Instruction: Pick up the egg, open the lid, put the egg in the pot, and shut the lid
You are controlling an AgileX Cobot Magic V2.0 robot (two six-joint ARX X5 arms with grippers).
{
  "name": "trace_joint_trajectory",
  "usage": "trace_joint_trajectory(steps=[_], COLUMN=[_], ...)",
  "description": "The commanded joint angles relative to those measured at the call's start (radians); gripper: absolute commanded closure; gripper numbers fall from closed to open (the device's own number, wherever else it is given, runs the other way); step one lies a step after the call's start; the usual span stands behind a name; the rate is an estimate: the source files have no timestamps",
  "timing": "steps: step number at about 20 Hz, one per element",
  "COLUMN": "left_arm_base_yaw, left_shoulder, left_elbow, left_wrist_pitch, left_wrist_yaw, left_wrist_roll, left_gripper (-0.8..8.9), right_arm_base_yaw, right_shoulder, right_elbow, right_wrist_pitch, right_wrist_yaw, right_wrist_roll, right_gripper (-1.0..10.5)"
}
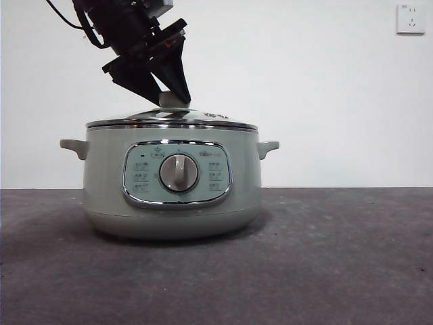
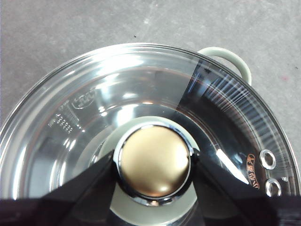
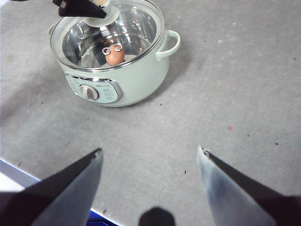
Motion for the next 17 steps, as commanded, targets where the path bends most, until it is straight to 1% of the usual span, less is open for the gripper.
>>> trace_joint_trajectory(steps=[1,8,12,14,17], left_arm_base_yaw=[0.003,0.013,0.014,0.014,0.013], left_shoulder=[0.01,-0.008,-0.084,-0.15,-0.286], left_elbow=[0.0,0.003,0.004,0.004,0.004], left_wrist_pitch=[-0.023,-0.013,-0.018,-0.044,-0.169], left_wrist_yaw=[0.012,0.011,0.011,0.012,0.02], left_wrist_roll=[-0.022,-0.026,-0.026,-0.05,-0.06], left_gripper=[4.36,4.36,4.36,4.36,4.36], right_arm_base_yaw=[0.001,0.001,0.001,0.001,0.001], right_shoulder=[-0.002,-0.002,-0.002,-0.001,-0.001], right_elbow=[-0.008,-0.008,-0.008,-0.008,-0.008], right_wrist_pitch=[0.006,0.006,0.006,0.006,0.001], right_wrist_yaw=[0.001,0.001,0.001,0.001,0.0], right_wrist_roll=[0.011,0.011,0.011,0.011,0.011], right_gripper=[6.0,6.0,6.0,6.0,6.0])
